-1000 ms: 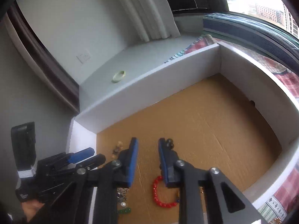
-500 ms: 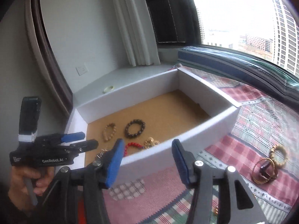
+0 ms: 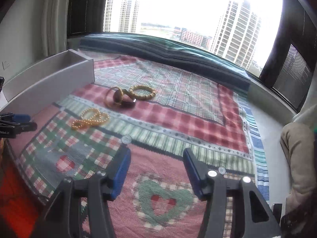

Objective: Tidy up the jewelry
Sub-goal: 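Move both tools back over the quilt, then grasp the amber bead bracelets with the right tool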

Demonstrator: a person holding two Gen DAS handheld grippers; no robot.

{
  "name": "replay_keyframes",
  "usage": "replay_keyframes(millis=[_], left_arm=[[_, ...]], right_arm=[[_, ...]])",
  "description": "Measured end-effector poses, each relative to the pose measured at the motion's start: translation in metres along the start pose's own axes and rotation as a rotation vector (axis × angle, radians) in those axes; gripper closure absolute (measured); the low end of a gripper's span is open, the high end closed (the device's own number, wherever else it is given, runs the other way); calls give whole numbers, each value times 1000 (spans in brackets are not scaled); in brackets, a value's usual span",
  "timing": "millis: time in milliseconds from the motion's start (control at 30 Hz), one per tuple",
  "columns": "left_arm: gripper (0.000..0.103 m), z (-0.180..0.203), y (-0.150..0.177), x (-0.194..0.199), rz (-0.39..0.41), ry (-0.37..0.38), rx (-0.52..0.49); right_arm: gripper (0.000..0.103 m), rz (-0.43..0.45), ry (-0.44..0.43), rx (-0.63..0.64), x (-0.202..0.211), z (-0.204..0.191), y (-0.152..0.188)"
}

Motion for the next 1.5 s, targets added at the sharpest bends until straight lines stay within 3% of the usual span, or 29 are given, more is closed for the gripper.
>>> replay_keyframes(millis=[67,267,500,767,1167,1333,1500], left_arm=[[20,13,6,-11,-7,3,-36],[20,31,22,-34,-23,-49,-98],[16,28,28,-40,1,-76,-76],[5,34,37,-42,39,-134,-139],[4,10,35,-36,14,-113,-57],[4,-21,38,-26,17,-131,35],[4,-42,47,-24,15,-153,90]], right_arm=[[40,8,-13,-19,0,-4,14],[40,-12,-205,-222,-46,-38,60],[40,-8,-166,-302,-69,-37,81],[40,-16,-153,-351,-73,-30,91],[40,-62,-217,-309,-85,-57,75],[40,-104,-339,-285,-105,-78,48],[40,-105,-380,-277,-142,-97,8]])
Point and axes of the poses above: each gripper's, at about its wrist camera, not at the fingertips, and x roughly against the way its jaws point, z to its right, y to its underside, the point moved 7 cm from there along -x, roughly the way its jaws point, and after that the axes turned 10 degrees about -y, right-handed, at the moved point
